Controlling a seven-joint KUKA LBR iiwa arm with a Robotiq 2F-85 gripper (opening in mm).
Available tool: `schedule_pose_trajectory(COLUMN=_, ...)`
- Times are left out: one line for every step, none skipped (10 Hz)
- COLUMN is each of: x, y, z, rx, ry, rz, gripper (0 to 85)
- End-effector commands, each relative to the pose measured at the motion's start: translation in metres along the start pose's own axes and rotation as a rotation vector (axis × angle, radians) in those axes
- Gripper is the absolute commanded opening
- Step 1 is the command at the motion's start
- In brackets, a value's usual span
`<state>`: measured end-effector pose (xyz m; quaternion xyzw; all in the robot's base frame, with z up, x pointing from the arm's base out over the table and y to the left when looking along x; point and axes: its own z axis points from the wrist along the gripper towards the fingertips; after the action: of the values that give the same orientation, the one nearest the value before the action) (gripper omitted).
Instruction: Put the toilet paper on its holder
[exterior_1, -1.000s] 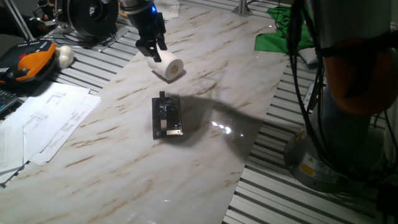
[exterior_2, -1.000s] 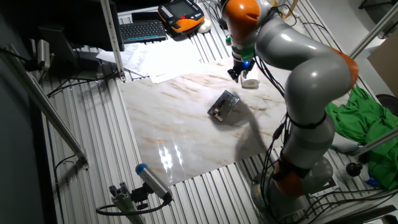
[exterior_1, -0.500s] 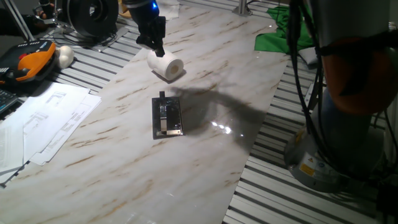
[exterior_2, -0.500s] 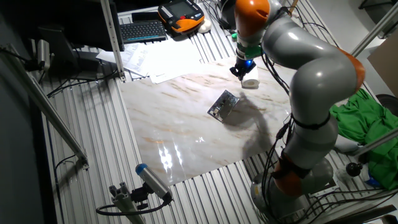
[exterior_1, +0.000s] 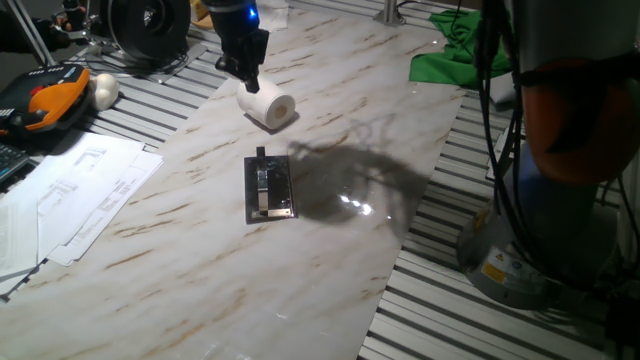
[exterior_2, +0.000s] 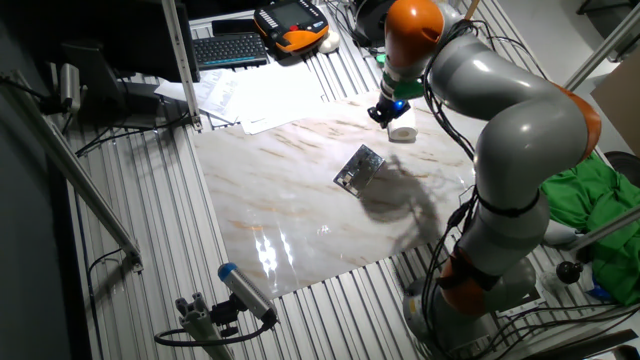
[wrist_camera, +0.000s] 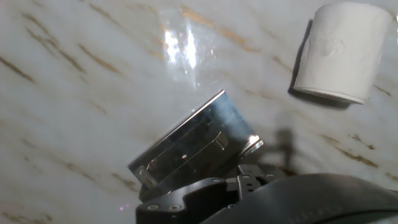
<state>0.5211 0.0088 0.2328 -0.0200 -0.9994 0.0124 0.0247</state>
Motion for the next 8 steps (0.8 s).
schedule_pose_trajectory(x=0.0003, y=0.0005, z=0.0029, rx=-0.005, ry=-0.001, rz=-0.01, gripper=0.0)
schedule_pose_trajectory(x=0.0008, y=0.0002, z=0.0036, rx=-0.011, ry=0.008, rz=-0.019, gripper=0.0)
schedule_pose_trajectory(x=0.0008, y=0.0002, z=0.0036, rx=-0.025, ry=0.033, rz=-0.01, gripper=0.0)
schedule_pose_trajectory(x=0.0008, y=0.0002, z=0.0036, rx=-0.005, ry=0.043, rz=0.015, gripper=0.0)
schedule_pose_trajectory(x=0.0008, y=0.0002, z=0.0036, rx=0.016, ry=0.051, rz=0.038, gripper=0.0)
schedule_pose_trajectory(x=0.0008, y=0.0002, z=0.0036, rx=0.054, ry=0.036, rz=0.073, gripper=0.0)
schedule_pose_trajectory(x=0.0008, y=0.0002, z=0.0036, rx=0.098, ry=0.023, rz=0.078, gripper=0.0)
schedule_pose_trajectory(x=0.0008, y=0.0002, z=0.0036, rx=0.039, ry=0.026, rz=0.022, gripper=0.0)
